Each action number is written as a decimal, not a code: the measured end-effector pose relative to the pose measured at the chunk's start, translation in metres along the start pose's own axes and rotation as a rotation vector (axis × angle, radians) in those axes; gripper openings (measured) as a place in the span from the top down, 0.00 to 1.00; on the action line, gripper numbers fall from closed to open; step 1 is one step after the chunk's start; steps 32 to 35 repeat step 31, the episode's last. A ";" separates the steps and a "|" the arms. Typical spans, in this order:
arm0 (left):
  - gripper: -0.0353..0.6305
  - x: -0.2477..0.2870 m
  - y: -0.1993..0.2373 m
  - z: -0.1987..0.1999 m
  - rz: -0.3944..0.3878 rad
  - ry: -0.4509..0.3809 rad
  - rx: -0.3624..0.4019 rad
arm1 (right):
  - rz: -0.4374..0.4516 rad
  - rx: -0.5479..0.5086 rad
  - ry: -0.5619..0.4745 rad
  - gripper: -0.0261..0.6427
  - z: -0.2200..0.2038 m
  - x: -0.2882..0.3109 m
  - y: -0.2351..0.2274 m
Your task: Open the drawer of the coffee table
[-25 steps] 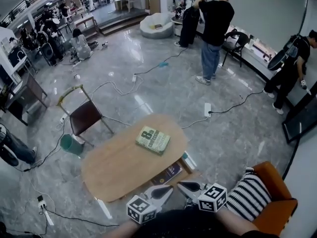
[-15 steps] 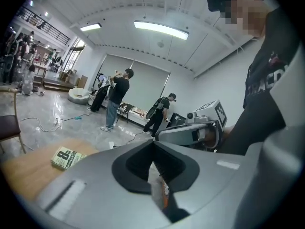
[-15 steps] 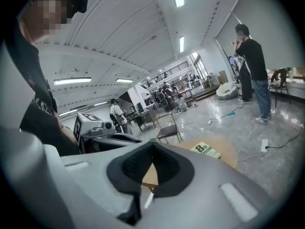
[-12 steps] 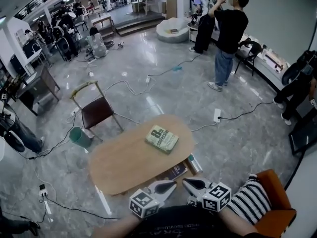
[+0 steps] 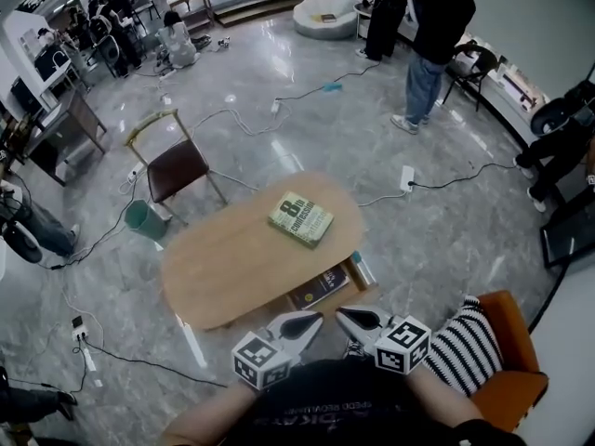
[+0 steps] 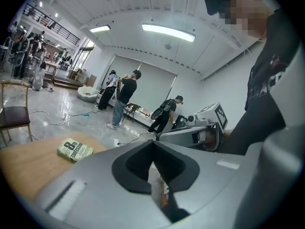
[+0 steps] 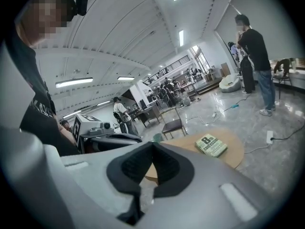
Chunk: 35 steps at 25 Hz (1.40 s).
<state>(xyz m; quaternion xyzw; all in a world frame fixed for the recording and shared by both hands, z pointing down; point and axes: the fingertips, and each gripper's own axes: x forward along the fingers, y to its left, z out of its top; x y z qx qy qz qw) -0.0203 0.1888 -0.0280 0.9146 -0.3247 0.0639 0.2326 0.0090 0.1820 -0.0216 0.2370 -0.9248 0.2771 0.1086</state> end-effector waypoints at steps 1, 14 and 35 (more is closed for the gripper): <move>0.94 -0.001 0.000 -0.001 0.001 -0.003 -0.001 | 0.002 -0.002 0.003 0.96 -0.001 0.000 0.002; 0.94 -0.004 -0.009 -0.009 -0.025 0.007 0.018 | -0.003 0.010 0.012 0.96 -0.012 -0.001 0.009; 0.94 -0.002 -0.010 -0.010 -0.034 0.012 0.024 | -0.004 0.008 0.018 0.96 -0.015 0.001 0.008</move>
